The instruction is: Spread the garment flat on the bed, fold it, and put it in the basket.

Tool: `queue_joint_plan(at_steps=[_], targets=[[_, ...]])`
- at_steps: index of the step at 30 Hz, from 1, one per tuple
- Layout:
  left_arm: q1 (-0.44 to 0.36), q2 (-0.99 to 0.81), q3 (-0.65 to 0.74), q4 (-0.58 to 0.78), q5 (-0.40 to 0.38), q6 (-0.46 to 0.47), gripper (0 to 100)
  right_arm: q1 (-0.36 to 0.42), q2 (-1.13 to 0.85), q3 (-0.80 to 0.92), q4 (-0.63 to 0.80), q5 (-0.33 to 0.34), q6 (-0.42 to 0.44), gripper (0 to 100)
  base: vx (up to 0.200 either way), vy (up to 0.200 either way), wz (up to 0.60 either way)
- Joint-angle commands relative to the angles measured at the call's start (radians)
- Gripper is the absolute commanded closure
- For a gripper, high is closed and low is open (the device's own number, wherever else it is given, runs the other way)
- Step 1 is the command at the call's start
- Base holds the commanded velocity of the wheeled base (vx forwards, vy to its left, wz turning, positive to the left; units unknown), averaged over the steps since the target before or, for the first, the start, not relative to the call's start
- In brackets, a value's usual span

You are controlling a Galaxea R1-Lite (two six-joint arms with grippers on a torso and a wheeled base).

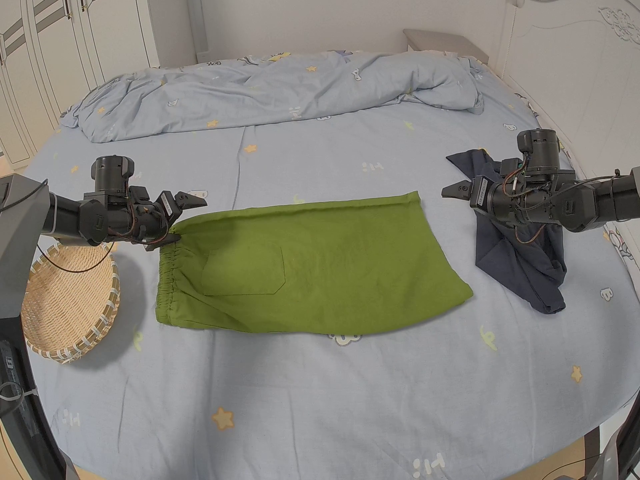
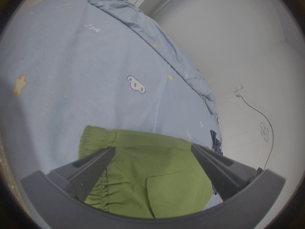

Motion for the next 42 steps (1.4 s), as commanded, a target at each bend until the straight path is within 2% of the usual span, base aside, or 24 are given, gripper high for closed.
queue_joint_plan(at_steps=[1,4,11,15,16,17,19,20,22,28,42], targets=[[0.000,0.036,-0.004,-0.001,0.002,0.001,0,-0.007,-0.010,0.003,0.001,0.001,-0.001,0,0.000,0.000,0.00],[-0.002,0.027,0.003,-0.001,0.002,-0.001,0,-0.008,-0.010,0.003,0.001,0.002,-0.001,0,0.000,0.000,0.00],[0.035,-0.171,0.134,-0.001,-0.006,-0.010,0,-0.011,-0.006,0.002,0.036,0.021,-0.007,0,0.000,0.000,0.00],[0.046,-0.285,0.312,-0.009,-0.009,0.016,0,-0.028,0.018,-0.020,0.082,0.093,-0.007,0,0.000,0.000,0.00],[0.046,-0.285,0.312,-0.009,-0.009,0.016,0,-0.028,0.018,-0.020,0.082,0.093,-0.007,0,0.000,0.000,0.00],[0.053,-0.309,0.387,-0.035,-0.009,0.048,0,-0.030,0.027,-0.029,0.096,0.116,-0.007,0,0.000,0.000,0.00],[0.060,-0.317,0.431,-0.058,-0.015,0.077,0,-0.030,0.030,-0.032,0.102,0.123,-0.007,0,0.000,0.000,0.00],[0.063,-0.320,0.502,-0.095,-0.043,0.114,0,-0.028,0.037,-0.034,0.105,0.123,-0.010,0,0.000,0.000,0.00],[0.064,-0.309,0.545,-0.136,-0.075,0.137,0,-0.025,0.037,-0.031,0.107,0.123,-0.014,0,0.000,0.000,0.00],[0.055,-0.239,0.559,-0.196,-0.075,0.142,0,-0.028,0.034,-0.023,0.107,0.123,-0.019,0,0.000,0.000,0.00],[0.069,-0.156,0.540,-0.216,-0.073,0.182,0,-0.027,0.030,-0.003,0.101,0.125,-0.031,0,0.000,0.000,0.00]])
